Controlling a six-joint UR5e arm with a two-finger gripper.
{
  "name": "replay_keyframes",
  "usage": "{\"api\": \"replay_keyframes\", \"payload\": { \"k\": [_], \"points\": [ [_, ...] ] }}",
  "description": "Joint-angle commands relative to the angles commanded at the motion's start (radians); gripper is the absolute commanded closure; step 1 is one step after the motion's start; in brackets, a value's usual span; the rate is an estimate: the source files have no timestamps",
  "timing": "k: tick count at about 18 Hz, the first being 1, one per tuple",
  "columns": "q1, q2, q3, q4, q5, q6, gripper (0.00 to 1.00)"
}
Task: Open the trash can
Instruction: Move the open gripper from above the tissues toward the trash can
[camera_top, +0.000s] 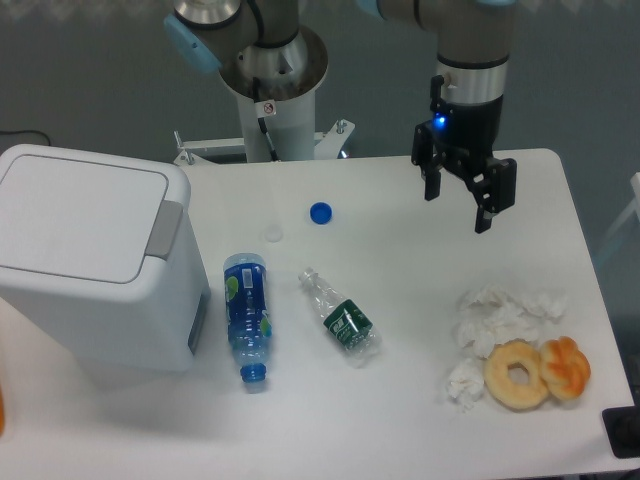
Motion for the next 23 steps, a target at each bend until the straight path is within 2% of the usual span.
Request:
{"api": "replay_keyframes", "payload": {
  "k": [6, 14, 23],
  "points": [
    [-0.032, -0.006, 0.02, 0.0, -0.003, -0.161, 0.0],
    [-0.1, -0.002, 0.066, 0.002, -0.005, -0.462, 0.0],
    [-0.12, 0.041, 0.068, 0.002, -0.052, -0.652, 0.0]
  ]
}}
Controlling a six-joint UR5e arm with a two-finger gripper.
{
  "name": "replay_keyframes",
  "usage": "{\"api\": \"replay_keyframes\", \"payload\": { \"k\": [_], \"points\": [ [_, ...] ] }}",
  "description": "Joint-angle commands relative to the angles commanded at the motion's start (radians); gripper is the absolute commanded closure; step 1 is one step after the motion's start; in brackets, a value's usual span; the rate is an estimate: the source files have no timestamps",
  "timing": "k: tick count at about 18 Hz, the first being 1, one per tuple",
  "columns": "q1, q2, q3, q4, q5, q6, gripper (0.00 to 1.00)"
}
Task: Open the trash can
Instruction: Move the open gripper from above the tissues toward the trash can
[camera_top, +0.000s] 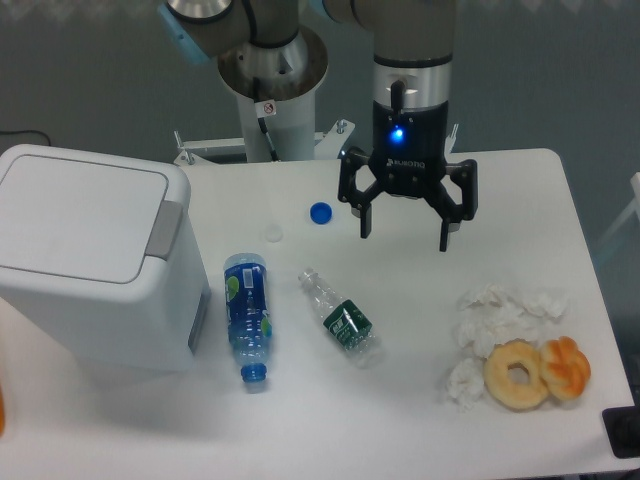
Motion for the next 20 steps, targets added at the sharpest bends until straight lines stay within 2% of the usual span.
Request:
{"api": "replay_keyframes", "payload": {
  "k": [4, 20],
  "points": [
    [-0.035, 0.002, 0.002, 0.0, 0.0, -0.087, 0.0],
    [-0.104, 0.012, 0.02, 0.0, 0.0, -0.215, 0.0]
  ]
}}
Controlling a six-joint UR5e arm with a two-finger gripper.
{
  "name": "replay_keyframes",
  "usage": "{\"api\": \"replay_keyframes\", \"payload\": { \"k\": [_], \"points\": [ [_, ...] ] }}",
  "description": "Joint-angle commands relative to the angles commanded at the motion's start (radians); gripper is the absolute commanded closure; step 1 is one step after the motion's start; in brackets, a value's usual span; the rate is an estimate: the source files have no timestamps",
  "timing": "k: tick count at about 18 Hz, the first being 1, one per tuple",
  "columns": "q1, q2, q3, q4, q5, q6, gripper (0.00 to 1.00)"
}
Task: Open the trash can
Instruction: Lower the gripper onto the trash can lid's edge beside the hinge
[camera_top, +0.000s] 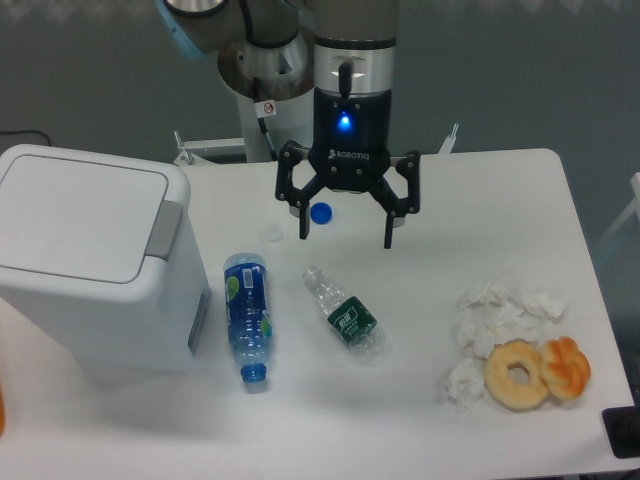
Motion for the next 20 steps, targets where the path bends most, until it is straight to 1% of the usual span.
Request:
{"api": "replay_keyframes", "payload": {
  "k": [3, 5, 7, 9, 16, 20],
  "points": [
    [0.0, 0.011, -0.002, 0.0, -0.005, -0.035, 0.0],
    [-0.002, 0.012, -0.005, -0.002, -0.035, -0.074, 0.0],
    [-0.012, 0.014, -0.006, -0.002, -0.063, -0.138, 0.0],
    [-0.023, 0.017, -0.006, -0.002, -0.064, -0.195, 0.0],
    [-0.04, 0.017, -0.009, -0.002, -0.066, -0.206, 0.0],
    [-0.043, 0.02, -0.014, -0.002, -0.072, -0.236, 0.0]
  ]
}}
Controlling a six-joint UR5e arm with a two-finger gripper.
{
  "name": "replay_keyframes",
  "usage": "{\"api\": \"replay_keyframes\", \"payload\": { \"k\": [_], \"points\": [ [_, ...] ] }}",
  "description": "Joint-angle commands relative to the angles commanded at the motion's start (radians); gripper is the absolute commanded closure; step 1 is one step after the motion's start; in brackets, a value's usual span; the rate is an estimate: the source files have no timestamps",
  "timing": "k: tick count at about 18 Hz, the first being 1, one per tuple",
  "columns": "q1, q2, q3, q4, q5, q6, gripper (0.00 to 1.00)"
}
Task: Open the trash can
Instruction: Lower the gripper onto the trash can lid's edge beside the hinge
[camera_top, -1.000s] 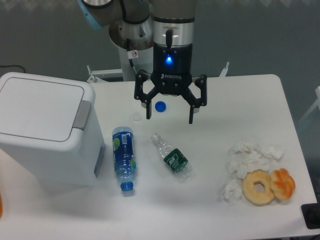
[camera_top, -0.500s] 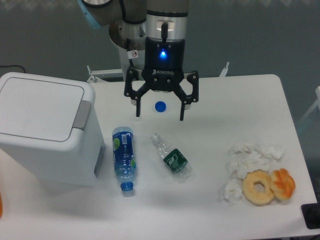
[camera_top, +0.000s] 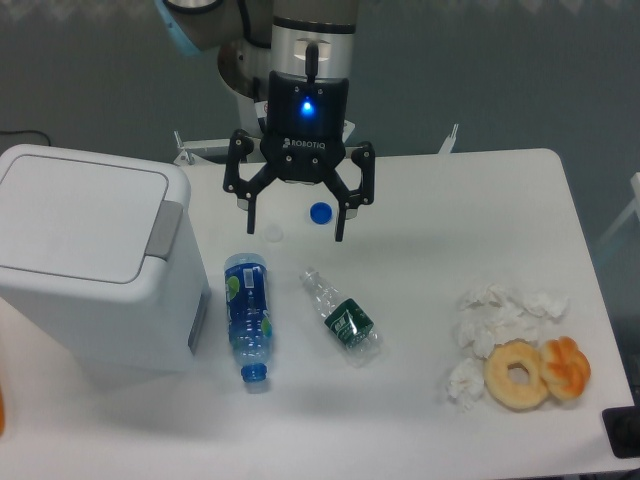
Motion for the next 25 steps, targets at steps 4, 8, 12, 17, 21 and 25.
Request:
{"api": "replay_keyframes", "payload": {
  "k": [4, 8, 12, 17, 21, 25],
  "points": [
    [-0.014, -0.002, -0.006, -0.002, -0.02, -0.032, 0.0],
    [-0.031, 0.0, -0.025, -0.002, -0.037, -0.041, 0.0],
    [-0.052, 0.0, -0.041, -0.003, -0.035, -0.042, 0.0],
    [-0.075, 0.008, -0.066, -0.005, -0.034, -0.042, 0.0],
    [-0.086, 0.008, -0.071, -0.005, -0.034, -0.042, 0.0],
    [-0.098, 0.006, -0.077, -0.003, -0.034, -0.04, 0.0]
  ]
}}
